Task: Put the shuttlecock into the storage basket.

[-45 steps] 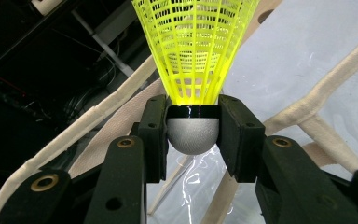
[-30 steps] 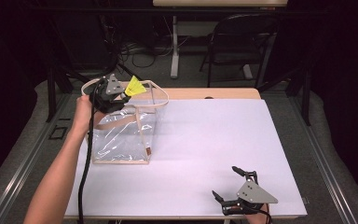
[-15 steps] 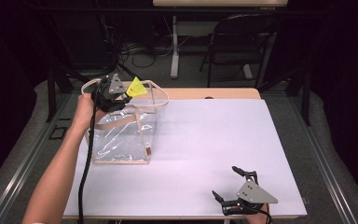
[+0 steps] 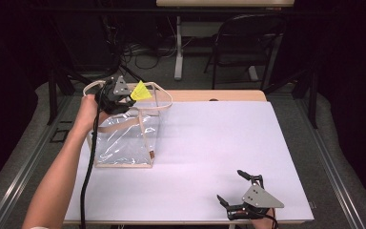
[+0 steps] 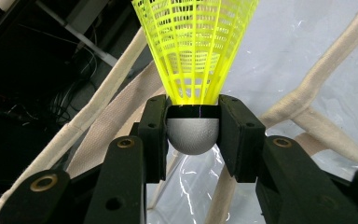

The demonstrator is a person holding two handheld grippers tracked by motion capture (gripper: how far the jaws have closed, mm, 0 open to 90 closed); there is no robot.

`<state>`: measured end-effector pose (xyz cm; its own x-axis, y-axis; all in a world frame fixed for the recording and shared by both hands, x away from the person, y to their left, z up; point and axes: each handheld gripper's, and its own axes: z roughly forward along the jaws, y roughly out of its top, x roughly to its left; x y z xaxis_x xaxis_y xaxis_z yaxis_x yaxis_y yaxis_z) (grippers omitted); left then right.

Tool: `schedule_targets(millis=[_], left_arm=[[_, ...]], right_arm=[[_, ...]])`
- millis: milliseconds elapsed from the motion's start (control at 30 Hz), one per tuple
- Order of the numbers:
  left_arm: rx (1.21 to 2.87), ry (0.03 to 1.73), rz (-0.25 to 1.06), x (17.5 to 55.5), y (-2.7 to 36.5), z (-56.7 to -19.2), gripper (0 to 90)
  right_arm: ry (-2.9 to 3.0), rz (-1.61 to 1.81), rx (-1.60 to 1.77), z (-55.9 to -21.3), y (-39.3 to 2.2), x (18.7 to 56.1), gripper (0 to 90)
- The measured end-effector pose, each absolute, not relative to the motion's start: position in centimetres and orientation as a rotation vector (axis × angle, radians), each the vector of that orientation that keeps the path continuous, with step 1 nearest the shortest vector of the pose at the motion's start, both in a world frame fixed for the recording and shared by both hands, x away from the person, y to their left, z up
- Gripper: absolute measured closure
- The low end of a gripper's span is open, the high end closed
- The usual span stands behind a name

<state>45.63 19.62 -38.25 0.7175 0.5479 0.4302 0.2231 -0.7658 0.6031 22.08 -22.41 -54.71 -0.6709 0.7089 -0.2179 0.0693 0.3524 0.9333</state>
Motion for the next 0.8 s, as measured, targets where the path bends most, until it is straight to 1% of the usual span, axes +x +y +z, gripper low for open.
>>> schedule_targets(millis=[467, 667, 800], left_arm=[[2.407, 0.592, 0.831, 45.74, 19.52, -38.12, 63.6], [2.366, 0.585, 0.824, 45.56, 19.71, -37.95, 55.0], [2.301, 0.632, 0.812, 45.28, 20.05, -37.75, 43.2]], right_arm=[[2.005, 1.339, 0.677, -54.73, -22.39, 22.08, 0.3], [2.003, 1.337, 0.676, -54.72, -22.41, 22.08, 0.3], [2.002, 1.337, 0.675, -54.71, -22.41, 22.07, 0.3]])
